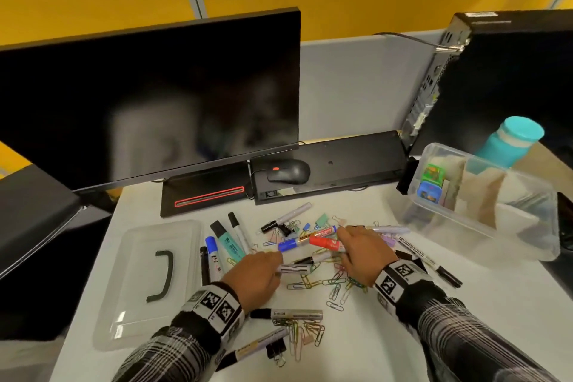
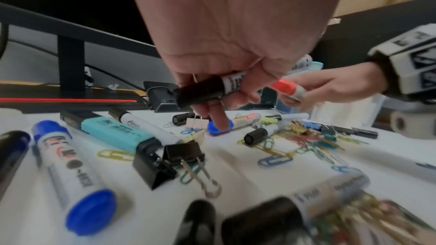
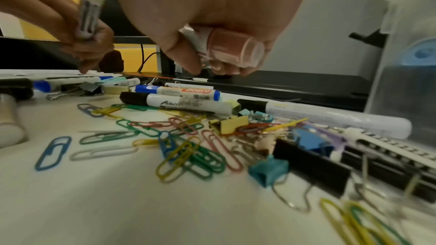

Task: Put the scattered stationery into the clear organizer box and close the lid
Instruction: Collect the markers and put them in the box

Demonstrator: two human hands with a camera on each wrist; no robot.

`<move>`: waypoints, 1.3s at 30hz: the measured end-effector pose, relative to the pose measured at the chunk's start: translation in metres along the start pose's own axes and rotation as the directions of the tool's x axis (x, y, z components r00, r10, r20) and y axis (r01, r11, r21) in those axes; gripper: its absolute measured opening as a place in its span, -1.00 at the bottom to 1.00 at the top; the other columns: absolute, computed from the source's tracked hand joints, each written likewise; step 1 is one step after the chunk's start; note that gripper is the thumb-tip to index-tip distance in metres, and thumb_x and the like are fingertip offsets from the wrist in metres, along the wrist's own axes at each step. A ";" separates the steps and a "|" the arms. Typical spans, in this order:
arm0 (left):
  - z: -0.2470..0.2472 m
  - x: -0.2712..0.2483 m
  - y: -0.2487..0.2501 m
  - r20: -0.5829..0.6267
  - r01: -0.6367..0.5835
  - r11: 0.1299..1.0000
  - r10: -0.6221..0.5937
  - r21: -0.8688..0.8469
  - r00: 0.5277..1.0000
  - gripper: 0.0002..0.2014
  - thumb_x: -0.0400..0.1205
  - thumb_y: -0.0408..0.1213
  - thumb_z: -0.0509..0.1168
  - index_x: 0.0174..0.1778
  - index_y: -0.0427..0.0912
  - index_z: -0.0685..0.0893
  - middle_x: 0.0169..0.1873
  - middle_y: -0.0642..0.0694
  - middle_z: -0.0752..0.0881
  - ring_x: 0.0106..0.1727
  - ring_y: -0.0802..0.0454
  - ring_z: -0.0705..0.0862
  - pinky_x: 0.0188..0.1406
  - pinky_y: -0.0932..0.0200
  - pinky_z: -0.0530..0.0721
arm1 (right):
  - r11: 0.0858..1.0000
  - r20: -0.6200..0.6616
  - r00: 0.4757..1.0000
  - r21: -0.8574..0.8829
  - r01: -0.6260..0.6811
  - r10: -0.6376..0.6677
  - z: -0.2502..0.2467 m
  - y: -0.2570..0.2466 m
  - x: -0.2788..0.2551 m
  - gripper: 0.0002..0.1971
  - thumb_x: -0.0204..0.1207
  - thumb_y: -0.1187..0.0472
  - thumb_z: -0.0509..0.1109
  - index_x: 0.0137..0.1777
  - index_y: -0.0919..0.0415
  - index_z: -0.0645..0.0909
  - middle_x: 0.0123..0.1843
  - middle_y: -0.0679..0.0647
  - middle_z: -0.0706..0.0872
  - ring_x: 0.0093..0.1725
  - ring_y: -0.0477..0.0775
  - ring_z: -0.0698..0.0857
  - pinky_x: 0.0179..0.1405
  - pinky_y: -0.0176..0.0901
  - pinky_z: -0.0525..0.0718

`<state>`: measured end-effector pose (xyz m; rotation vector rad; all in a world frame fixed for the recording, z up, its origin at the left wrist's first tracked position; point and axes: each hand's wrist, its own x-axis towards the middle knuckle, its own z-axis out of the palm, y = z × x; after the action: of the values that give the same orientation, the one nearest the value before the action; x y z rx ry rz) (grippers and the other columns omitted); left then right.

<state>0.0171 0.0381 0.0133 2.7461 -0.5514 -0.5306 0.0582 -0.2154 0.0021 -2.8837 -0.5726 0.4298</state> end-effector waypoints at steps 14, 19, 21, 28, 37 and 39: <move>0.027 -0.009 0.009 0.275 -0.124 0.969 0.063 0.212 0.959 -0.60 0.63 0.05 0.18 0.32 -0.07 0.48 0.22 -0.12 0.59 0.26 -0.11 0.48 0.30 -0.03 0.35 | 0.972 0.130 0.992 -0.233 0.034 -0.003 0.003 -0.022 0.009 -0.47 0.57 0.19 0.23 0.53 0.05 0.20 0.61 0.10 0.21 0.56 0.24 0.18 0.55 0.19 0.09; 0.008 0.001 0.014 0.177 -0.032 0.996 0.016 0.088 0.984 -0.71 0.60 0.05 0.18 0.14 -0.01 0.53 0.12 -0.05 0.61 0.14 -0.01 0.51 0.18 0.05 0.45 | 0.998 -0.122 0.991 -0.034 0.053 -0.057 -0.048 -0.001 -0.004 -0.57 0.53 0.29 0.24 0.35 -0.05 0.33 0.36 -0.03 0.54 0.33 0.12 0.45 0.44 0.12 0.17; 0.001 0.009 0.017 0.106 0.009 1.000 -0.009 0.002 0.994 -0.73 0.59 0.11 0.18 0.08 0.04 0.53 0.06 0.01 0.61 0.04 0.06 0.52 0.13 0.07 0.54 | 0.999 -0.253 0.967 -0.032 0.018 -0.025 -0.078 0.024 -0.011 -0.58 0.53 0.32 0.26 0.33 -0.07 0.39 0.31 -0.07 0.58 0.26 0.09 0.50 0.33 0.07 0.28; -0.011 0.037 0.051 -0.013 0.108 0.983 -0.111 -0.146 0.994 -0.65 0.64 0.06 0.17 0.25 -0.05 0.45 0.10 -0.02 0.63 0.03 0.01 0.64 0.05 0.06 0.63 | 0.937 -0.411 0.885 -0.164 -0.309 0.220 -0.155 0.154 -0.057 -0.55 0.51 0.23 0.32 0.40 -0.04 0.44 0.29 0.01 0.61 0.25 0.18 0.50 0.25 0.14 0.37; 0.002 0.057 0.102 -0.023 0.153 0.964 -0.162 -0.219 0.986 -0.87 0.69 -0.05 0.12 -0.03 0.04 0.30 -0.38 0.09 0.41 -0.41 0.22 0.40 -0.45 0.31 0.32 | 0.834 -0.072 0.962 -0.485 -0.264 0.263 -0.166 0.215 -0.062 -0.48 0.51 0.22 0.29 0.44 -0.19 0.36 0.36 -0.13 0.52 0.39 0.08 0.42 0.40 0.11 0.31; 0.003 0.059 0.109 -0.030 0.163 0.958 -0.175 -0.237 0.984 -0.88 0.69 -0.05 0.12 -0.03 0.05 0.31 -0.39 0.09 0.43 -0.40 0.19 0.43 -0.42 0.26 0.38 | 0.830 0.005 0.978 -0.530 -0.175 0.210 -0.165 0.213 -0.054 -0.49 0.52 0.20 0.32 0.44 -0.19 0.38 0.39 -0.12 0.49 0.42 0.10 0.37 0.46 0.18 0.26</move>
<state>0.0322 -0.0837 0.0313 2.5848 -0.2254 -0.5266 0.1353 -0.4489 0.1241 -3.4930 -0.4655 0.4515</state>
